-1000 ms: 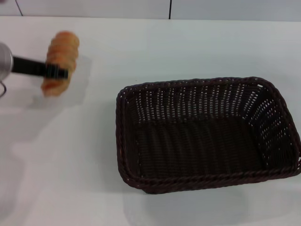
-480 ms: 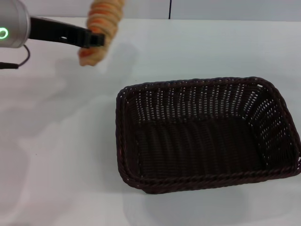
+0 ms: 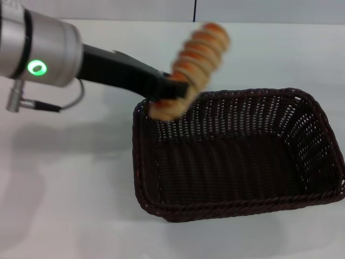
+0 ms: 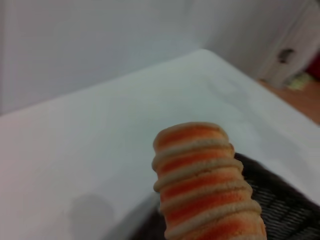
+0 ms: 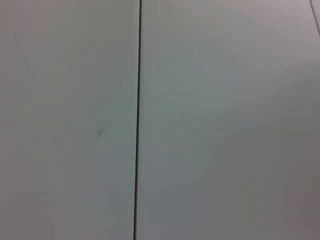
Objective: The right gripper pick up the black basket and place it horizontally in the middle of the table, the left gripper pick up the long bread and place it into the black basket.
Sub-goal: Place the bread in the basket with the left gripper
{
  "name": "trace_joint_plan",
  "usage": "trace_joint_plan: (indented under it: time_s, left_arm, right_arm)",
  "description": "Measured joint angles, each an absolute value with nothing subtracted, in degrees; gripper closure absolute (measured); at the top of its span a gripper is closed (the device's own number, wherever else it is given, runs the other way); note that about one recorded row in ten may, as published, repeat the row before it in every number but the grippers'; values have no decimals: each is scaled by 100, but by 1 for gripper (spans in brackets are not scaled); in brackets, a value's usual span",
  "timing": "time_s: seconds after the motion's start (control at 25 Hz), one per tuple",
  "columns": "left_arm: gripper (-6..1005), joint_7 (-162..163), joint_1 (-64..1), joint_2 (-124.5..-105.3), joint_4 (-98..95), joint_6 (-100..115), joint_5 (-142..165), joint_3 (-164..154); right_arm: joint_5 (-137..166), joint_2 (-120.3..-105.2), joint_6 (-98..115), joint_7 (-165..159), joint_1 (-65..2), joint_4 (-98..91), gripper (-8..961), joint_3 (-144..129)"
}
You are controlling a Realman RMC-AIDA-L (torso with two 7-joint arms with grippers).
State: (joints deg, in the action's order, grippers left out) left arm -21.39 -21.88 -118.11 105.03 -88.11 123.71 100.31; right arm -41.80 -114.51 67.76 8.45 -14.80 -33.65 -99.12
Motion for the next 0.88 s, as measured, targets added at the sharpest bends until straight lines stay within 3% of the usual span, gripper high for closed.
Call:
trace_joint_plan:
  time_s: [0.24, 0.68, 0.88]
  left_arm:
    - [703, -2364, -2142, -11822, 10336, -8785, 12019, 9513]
    - [530, -2843, -2007, -11833, 9947, -8434, 12036, 9049]
    - [319, -3248, -1680, -11815, 9953, -7624, 12066, 9330]
  right_arm:
    - [-4154, -11451, 6775, 844, -1562, -3346, 227, -9786]
    - [-4154, -11471, 6775, 837, -1549, -3405, 227, -9726]
    - [-4154, -11523, 6796, 834, -1527, -3391, 228, -9619]
